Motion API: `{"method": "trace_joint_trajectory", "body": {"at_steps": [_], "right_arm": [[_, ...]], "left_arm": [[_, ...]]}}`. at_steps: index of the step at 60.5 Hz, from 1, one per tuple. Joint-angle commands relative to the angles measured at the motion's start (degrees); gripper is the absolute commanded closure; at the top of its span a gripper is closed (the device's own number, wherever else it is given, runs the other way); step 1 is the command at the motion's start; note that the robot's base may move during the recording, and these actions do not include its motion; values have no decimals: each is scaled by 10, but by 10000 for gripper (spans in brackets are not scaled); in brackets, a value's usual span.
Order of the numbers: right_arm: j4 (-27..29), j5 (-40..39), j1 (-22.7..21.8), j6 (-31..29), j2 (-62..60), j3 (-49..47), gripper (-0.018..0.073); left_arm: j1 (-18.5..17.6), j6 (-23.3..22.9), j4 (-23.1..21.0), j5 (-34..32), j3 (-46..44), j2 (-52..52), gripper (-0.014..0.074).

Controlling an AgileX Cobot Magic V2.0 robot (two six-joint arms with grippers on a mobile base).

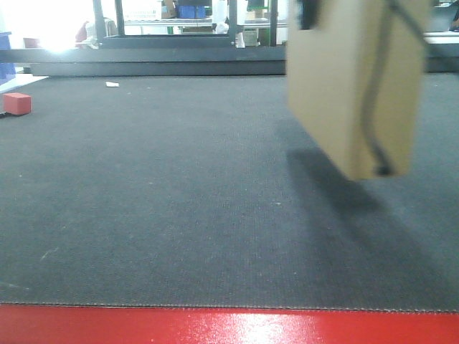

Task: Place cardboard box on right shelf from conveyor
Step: 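Close the right gripper on the box and lift it off the belt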

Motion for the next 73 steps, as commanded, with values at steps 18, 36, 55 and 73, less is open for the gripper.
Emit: {"method": "trace_joint_trajectory", "body": {"at_steps": [18,36,55,73], "right_arm": [[25,-164,-113,-97,-281,268,359],[30,-250,-139,-121,-517,456,359],[31,-276,-138,-121,-745,547,359],[29,-283,-138,-121,-867,546,359]], "left_arm": [[-4,0,-3,-49,5,-8,713],[-4,0,-3,-49,5,-8,713],[-4,0,-3,-49,5,-8,713],[-4,0,-3,-49,5,-8,713]]}}
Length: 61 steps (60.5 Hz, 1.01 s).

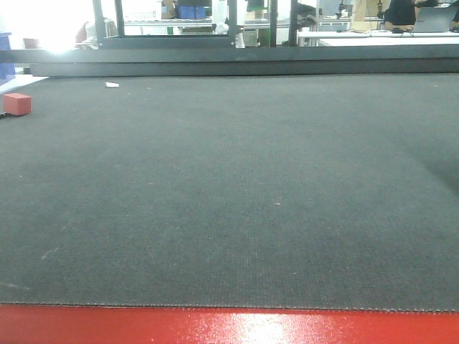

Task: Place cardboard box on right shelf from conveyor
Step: 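Close the right gripper on the box and lift it off the belt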

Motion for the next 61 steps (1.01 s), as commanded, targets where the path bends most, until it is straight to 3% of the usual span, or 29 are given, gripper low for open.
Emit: {"method": "trace_joint_trajectory", "body": {"at_steps": [1,61], "right_arm": [[-8,-63,-2,-5,-8,-16,359],[-8,-62,-2,-5,-14,-16,359]], "left_arm": [[-4,0,-3,-49,5,-8,713],[-4,0,-3,-49,5,-8,712]]}}
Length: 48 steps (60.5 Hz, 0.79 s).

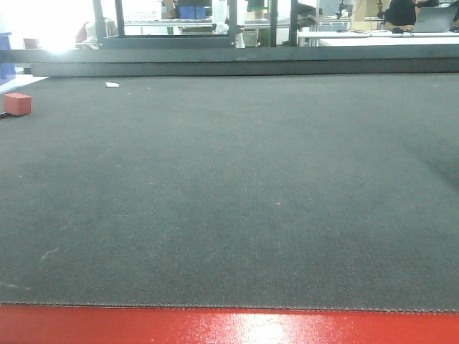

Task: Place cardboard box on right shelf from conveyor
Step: 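Close the right gripper on the box and lift it off the belt, then carry the box in the right gripper while driving to the shelf rack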

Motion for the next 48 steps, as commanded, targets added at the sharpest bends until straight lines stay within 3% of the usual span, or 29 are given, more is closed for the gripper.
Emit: {"method": "trace_joint_trajectory", "body": {"at_steps": [1,48], "right_arm": [[-8,-62,-2,-5,9,-16,359],[-8,-62,-2,-5,9,-16,359]], "left_arm": [[-4,0,-3,-49,5,-8,713],[-4,0,-3,-49,5,-8,713]]}}
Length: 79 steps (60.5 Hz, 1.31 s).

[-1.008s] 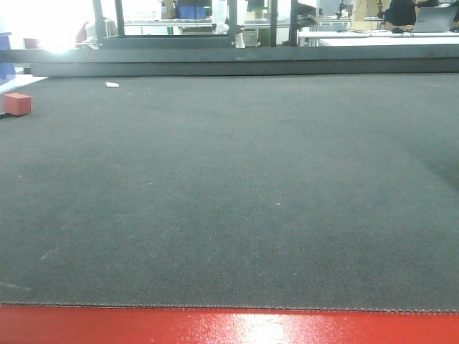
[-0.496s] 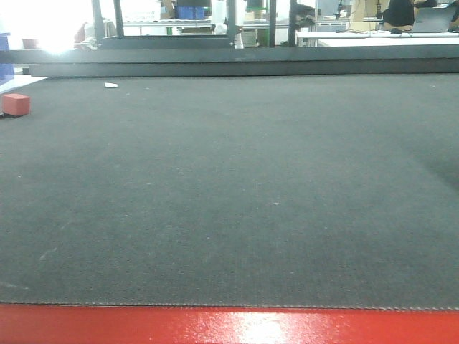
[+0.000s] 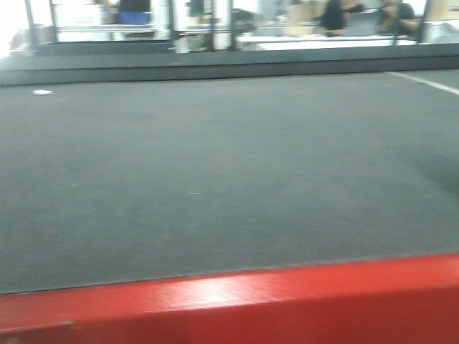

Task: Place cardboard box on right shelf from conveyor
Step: 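Carry the box in the right gripper while driving to the shelf rack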

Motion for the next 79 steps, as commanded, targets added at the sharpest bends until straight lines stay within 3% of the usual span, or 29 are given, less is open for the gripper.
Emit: {"method": "trace_joint_trajectory", "body": {"at_steps": [1,79], "right_arm": [[-8,-62,-2,-5,9,-16,359],[-8,-61,-2,-5,9,-16,359]], "left_arm": [[-4,0,-3,-49,5,-8,713],[-4,0,-3,-49,5,-8,713]]}}
